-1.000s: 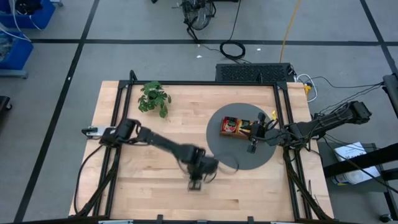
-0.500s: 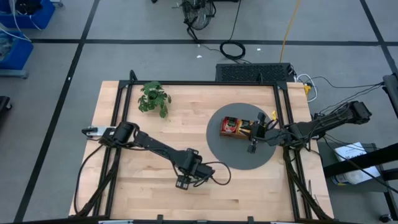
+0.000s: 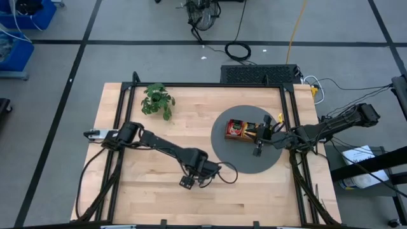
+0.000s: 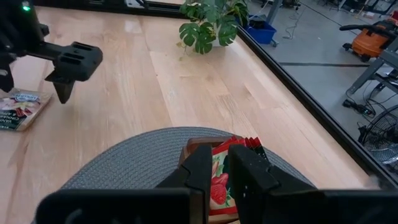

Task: Pick & Place Tea
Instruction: Put the brown tea bag into the right of the wooden organizer

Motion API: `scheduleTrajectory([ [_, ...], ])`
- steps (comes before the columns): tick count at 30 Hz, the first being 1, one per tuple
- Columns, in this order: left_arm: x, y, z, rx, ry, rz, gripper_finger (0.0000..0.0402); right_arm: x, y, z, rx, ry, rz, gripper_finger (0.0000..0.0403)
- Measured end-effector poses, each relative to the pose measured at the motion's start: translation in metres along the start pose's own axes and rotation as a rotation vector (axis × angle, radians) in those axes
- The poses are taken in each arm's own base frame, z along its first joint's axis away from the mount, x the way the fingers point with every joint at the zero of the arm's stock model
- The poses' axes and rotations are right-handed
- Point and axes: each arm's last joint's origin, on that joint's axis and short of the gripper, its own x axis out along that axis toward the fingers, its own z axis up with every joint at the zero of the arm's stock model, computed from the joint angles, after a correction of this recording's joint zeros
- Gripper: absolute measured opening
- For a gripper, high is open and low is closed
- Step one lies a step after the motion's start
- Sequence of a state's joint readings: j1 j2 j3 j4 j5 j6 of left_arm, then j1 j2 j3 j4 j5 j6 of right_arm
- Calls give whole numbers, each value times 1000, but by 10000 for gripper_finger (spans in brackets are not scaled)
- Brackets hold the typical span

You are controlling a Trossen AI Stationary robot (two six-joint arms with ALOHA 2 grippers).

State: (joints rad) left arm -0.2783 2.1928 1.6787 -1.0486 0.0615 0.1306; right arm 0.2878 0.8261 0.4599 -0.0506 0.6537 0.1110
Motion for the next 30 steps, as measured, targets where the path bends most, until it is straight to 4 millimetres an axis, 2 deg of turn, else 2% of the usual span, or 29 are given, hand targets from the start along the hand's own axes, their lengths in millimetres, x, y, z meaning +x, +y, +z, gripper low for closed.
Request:
scheduleTrajectory([
  [6,2,3,0,-47,-6,-74,365,0,0,1,-2,-9,1,45],
  [12,2,-6,5,-55,-43,-115,365,0,0,2,-9,-20,2,45],
  [21,9,-17,13,-34,-89,-84,365,0,0,2,-11,-20,2,45],
  [30,13,-18,18,65,-122,-20,365,0,0,2,-4,-19,2,45],
])
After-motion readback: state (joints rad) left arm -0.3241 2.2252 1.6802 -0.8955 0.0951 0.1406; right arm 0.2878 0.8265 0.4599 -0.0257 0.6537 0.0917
